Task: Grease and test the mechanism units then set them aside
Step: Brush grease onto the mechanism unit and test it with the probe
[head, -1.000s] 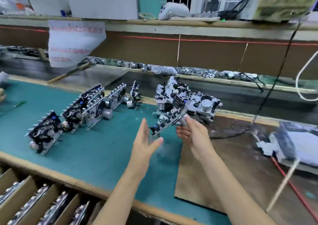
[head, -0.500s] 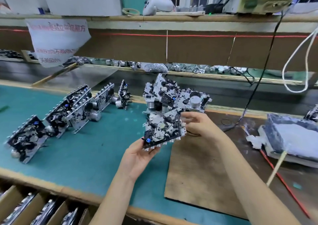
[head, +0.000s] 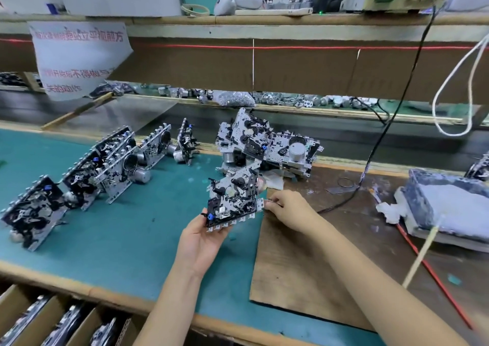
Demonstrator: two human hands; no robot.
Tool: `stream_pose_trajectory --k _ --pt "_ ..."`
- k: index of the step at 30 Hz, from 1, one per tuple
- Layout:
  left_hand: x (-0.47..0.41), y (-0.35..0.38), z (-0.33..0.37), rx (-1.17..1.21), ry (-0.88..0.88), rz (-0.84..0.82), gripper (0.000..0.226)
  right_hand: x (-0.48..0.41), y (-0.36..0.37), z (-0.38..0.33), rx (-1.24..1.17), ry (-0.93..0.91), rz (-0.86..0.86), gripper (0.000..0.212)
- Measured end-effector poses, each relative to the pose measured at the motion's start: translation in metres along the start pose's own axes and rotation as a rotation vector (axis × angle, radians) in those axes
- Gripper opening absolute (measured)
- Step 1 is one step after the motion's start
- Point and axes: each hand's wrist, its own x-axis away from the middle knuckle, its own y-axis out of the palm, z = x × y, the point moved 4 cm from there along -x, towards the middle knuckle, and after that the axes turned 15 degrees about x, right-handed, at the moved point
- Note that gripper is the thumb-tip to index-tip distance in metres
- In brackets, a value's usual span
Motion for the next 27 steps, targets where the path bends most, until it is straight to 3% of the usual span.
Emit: stream_pose_trajectory --k 3,5,27 --pt "0.000 0.000 0.001 -0.029 0.010 -0.004 0.039 0.014 -0.018 0.004 -0.312 0.011 0.014 0.036" --pt "0.001 -0.002 0.002 -0.020 0.021 0.004 0.048 0.021 -0.031 0.009 -0.399 0.042 0.091 0.035" --pt "-0.002 -0.005 0.003 -0.095 0.041 -0.013 0.055 0.037 -0.055 0.002 -0.426 -0.084 0.259 0.041"
